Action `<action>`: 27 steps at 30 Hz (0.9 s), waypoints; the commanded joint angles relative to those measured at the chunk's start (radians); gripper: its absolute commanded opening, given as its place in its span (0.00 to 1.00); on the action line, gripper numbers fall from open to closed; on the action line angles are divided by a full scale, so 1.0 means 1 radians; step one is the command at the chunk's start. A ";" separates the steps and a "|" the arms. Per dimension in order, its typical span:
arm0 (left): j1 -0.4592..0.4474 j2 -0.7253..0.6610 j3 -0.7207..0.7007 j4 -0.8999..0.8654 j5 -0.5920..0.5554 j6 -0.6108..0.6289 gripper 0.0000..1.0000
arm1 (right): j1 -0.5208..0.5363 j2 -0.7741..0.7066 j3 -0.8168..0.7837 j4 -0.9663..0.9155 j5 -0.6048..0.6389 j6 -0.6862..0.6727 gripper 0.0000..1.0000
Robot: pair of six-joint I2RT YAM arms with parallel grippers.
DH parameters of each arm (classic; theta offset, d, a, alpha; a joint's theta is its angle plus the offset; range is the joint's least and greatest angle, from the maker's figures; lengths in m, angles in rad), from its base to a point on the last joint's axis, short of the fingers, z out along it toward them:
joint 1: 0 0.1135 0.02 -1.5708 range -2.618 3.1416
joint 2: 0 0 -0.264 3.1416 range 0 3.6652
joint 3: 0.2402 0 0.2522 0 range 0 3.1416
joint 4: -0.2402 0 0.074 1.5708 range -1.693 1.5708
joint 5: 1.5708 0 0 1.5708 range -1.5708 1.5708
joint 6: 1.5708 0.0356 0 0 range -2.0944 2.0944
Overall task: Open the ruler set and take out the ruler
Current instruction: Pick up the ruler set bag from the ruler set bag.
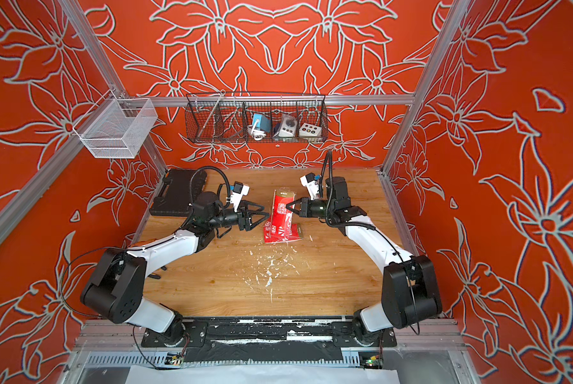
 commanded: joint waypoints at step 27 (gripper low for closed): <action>-0.042 0.057 0.040 0.076 0.166 0.004 0.55 | 0.084 -0.017 0.115 -0.018 -0.090 -0.007 0.00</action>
